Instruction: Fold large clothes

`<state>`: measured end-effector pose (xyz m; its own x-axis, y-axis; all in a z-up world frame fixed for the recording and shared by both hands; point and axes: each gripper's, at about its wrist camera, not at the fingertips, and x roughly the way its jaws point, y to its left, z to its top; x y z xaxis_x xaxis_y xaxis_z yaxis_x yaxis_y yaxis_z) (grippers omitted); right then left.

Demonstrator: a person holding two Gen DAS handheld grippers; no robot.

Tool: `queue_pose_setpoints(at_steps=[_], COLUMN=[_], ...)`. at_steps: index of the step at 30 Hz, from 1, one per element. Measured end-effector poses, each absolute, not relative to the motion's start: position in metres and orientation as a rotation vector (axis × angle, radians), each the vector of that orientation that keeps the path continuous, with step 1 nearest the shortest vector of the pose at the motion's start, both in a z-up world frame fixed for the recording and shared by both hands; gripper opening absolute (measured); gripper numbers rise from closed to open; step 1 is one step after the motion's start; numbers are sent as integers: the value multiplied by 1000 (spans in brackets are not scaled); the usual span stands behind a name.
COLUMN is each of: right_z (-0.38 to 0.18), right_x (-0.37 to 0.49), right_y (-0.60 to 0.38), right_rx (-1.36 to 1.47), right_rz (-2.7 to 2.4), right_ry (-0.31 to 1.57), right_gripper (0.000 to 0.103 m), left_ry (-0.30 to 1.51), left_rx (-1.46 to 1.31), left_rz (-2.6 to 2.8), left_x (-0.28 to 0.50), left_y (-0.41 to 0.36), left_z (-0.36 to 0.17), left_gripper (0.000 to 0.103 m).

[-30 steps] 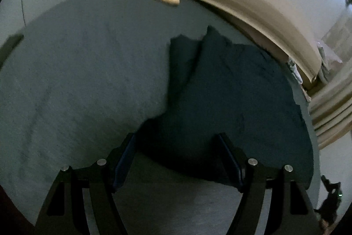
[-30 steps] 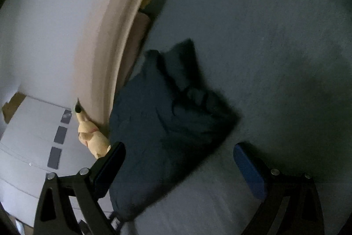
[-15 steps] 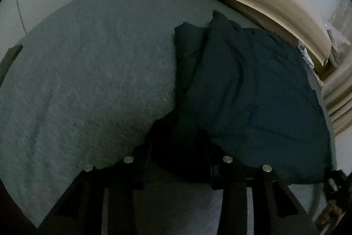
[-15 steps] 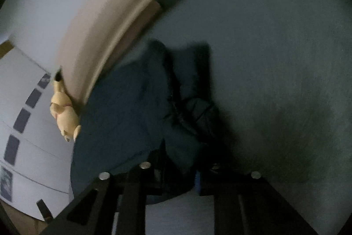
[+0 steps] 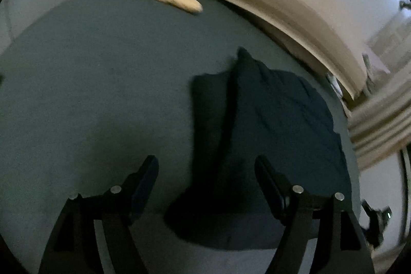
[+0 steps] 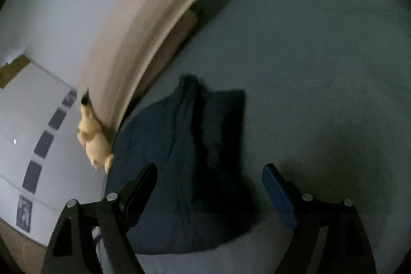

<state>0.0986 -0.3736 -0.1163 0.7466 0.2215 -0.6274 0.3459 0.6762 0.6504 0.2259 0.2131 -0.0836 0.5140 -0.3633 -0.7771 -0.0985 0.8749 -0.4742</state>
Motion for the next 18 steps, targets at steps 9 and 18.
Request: queue_pose_setpoints(at_steps=[9,18], right_z=[-141,-155], right_x=[167,208], right_y=[-373,-349], right_rx=[792,703], right_rz=[39,114], right_ry=[865,1005], right_gripper=[86,59], left_ry=[1092,1157], left_rx=[-461,-471], left_rz=[-322,-403], left_x=[261,272], left_y=[187,176], left_z=[-104,-119], left_gripper=[78,65])
